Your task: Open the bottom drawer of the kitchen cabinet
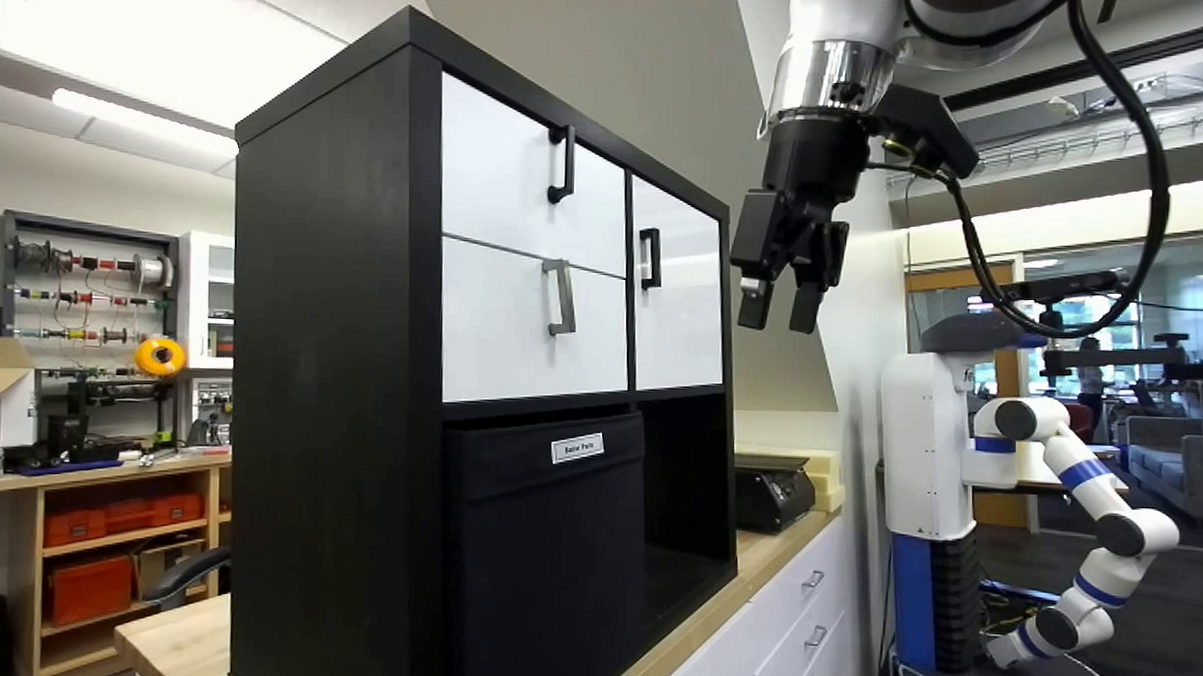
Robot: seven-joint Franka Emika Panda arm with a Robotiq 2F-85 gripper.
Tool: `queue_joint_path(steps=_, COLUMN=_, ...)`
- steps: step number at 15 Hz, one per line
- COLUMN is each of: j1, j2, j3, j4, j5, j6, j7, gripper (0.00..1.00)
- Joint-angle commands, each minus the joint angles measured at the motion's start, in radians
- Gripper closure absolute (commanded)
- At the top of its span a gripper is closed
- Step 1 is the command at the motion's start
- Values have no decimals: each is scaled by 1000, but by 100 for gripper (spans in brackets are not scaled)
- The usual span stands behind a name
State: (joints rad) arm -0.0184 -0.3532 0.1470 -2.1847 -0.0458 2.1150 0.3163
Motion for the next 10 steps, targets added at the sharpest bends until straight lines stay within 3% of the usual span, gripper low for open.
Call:
queue_joint_path(steps=1, j1=2, j2=24, j3=-3, j4=28, j5=-43, j6=23, j7=9, gripper=0)
queue_joint_path(steps=10, j1=-5, j2=143, j3=-26, j4=157, j5=-123, j6=147, j7=-4, gripper=0)
